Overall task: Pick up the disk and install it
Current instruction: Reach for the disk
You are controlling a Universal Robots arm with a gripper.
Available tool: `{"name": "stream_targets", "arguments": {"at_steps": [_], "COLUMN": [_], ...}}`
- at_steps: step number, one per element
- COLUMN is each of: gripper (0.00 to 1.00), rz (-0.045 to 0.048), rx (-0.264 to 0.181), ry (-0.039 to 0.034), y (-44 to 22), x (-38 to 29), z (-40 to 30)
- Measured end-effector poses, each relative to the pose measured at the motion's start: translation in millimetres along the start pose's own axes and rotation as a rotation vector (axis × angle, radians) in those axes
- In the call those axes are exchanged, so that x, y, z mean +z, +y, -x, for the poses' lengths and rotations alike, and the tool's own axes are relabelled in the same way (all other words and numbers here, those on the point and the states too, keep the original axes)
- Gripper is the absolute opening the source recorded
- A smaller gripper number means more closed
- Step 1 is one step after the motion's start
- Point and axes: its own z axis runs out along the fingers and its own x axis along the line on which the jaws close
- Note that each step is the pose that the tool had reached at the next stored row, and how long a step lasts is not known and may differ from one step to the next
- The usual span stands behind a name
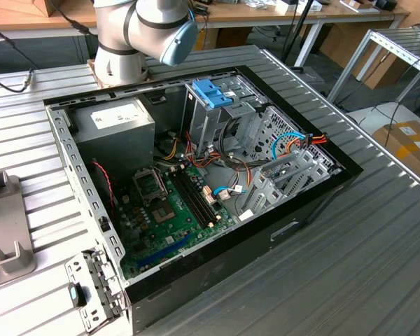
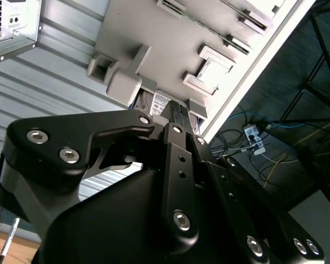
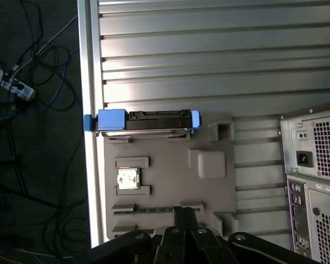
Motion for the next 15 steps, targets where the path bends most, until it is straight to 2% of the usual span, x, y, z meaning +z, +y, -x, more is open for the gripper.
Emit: {"name": "stream_targets", "arguments": {"at_steps": [10, 15], "gripper": [0.1, 0.1], "rz": [0.0, 0.0001], "rx": [0.0, 0.0], "ry": [0.0, -0.0002], "y": [0.5, 3.9], "x": [0.4, 0.9], "z": [-4.8, -7.8]}}
